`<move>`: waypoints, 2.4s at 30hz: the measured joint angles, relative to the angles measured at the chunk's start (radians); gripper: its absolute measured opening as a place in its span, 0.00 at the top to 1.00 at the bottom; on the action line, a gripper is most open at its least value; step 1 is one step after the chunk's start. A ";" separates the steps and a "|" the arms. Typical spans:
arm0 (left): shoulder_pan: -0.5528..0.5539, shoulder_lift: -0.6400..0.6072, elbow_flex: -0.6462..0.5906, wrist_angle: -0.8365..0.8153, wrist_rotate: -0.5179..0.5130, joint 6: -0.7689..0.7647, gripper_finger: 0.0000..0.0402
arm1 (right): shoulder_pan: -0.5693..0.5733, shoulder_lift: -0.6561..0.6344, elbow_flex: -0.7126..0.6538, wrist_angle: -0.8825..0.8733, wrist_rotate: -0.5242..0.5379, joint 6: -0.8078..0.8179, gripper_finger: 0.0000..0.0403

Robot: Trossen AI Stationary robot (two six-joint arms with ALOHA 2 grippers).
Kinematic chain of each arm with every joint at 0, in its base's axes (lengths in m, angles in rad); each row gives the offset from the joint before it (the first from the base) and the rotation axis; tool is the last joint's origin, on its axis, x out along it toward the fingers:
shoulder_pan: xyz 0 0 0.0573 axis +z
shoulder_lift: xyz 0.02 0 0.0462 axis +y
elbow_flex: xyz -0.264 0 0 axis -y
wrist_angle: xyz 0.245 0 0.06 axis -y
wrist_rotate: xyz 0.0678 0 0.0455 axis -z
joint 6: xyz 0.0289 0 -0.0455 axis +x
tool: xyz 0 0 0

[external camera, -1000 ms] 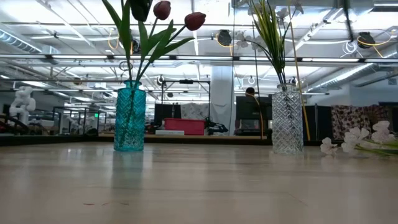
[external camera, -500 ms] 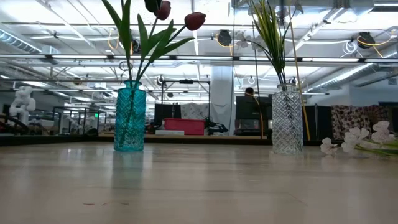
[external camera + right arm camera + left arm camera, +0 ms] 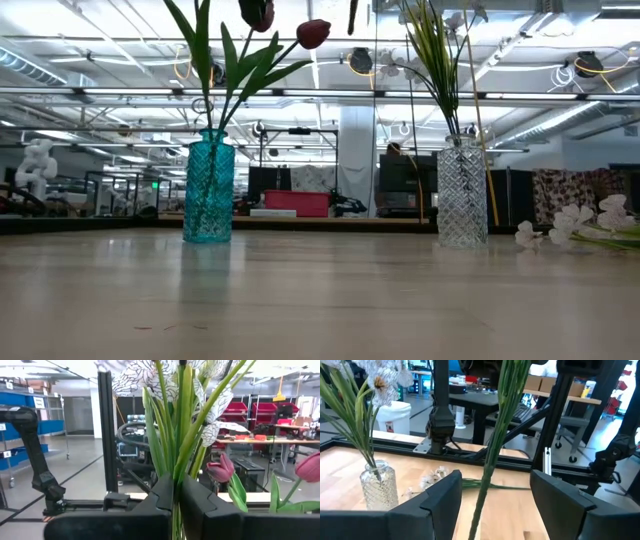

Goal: Sort flowers into vase by color
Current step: Put the white daisies into the transparent vase

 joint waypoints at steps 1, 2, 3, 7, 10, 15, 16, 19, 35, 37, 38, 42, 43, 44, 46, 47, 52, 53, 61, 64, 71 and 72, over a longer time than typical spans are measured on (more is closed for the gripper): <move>0.001 0.000 0.000 -0.005 0.000 0.000 0.40 | -0.003 0.005 0.000 0.009 -0.001 -0.007 0.98; 0.002 0.000 0.000 -0.006 0.000 0.000 0.40 | -0.008 0.012 0.000 0.021 -0.003 -0.012 0.98; 0.005 0.000 0.000 -0.008 0.000 0.000 0.40 | -0.013 0.018 0.000 0.031 -0.003 -0.015 0.98; 0.014 0.000 0.000 -0.030 0.022 0.000 0.40 | -0.037 0.041 0.000 0.074 -0.024 -0.018 0.98; 0.013 0.000 0.000 -0.039 0.023 0.000 0.42 | -0.052 0.057 0.000 0.093 -0.053 -0.010 0.98; 0.013 0.000 0.000 -0.058 0.022 -0.006 0.53 | -0.059 0.060 0.000 0.095 -0.050 -0.011 0.98; 0.013 0.000 0.000 -0.058 0.022 -0.006 0.56 | -0.059 0.060 0.000 0.095 -0.050 -0.012 0.98; 0.013 0.000 0.000 -0.064 0.022 -0.006 0.66 | -0.059 0.060 0.000 0.094 -0.050 -0.014 0.98; 0.013 0.000 0.000 -0.113 0.018 -0.007 0.92 | -0.059 0.060 -0.001 0.059 -0.047 0.015 0.93; 0.013 0.000 0.000 -0.119 0.018 -0.007 0.92 | -0.059 0.058 -0.001 0.040 -0.047 0.056 0.89; 0.013 0.000 0.000 -0.125 0.018 -0.007 0.92 | -0.059 0.054 -0.001 0.019 -0.048 0.075 0.86; 0.013 0.000 0.000 -0.162 0.021 -0.009 0.95 | -0.056 0.038 -0.001 -0.058 -0.047 0.125 0.75; 0.013 0.000 0.000 -0.172 0.021 -0.010 0.95 | -0.052 0.036 -0.001 -0.074 -0.047 0.131 0.72; 0.013 0.000 0.000 -0.178 0.021 -0.010 0.95 | -0.051 0.034 -0.001 -0.088 -0.048 0.138 0.69; 0.012 0.000 0.000 -0.193 0.022 -0.010 0.95 | -0.048 0.033 -0.001 -0.112 -0.048 0.159 0.64; 0.011 0.000 0.000 -0.199 0.022 -0.010 0.95 | -0.045 0.033 -0.001 -0.127 -0.047 0.171 0.61; 0.005 -0.015 -0.001 -0.266 0.024 -0.002 0.94 | -0.037 0.033 -0.001 -0.275 -0.043 0.264 0.48; 0.005 -0.022 0.000 -0.284 0.026 -0.002 0.94 | -0.037 0.033 -0.001 -0.293 -0.040 0.280 0.46; 0.004 -0.087 0.000 -0.373 0.079 0.032 0.94 | -0.037 0.033 -0.001 -0.238 -0.014 0.273 0.33; 0.005 -0.098 0.000 -0.377 0.109 0.063 0.94 | -0.037 0.037 0.000 -0.162 -0.017 0.210 0.29; 0.005 -0.103 -0.001 -0.372 0.123 0.101 0.94 | -0.037 0.039 0.000 -0.132 -0.026 0.125 0.23; 0.005 -0.103 0.000 -0.372 0.123 0.104 0.94 | -0.036 0.041 0.000 -0.130 -0.027 0.118 0.22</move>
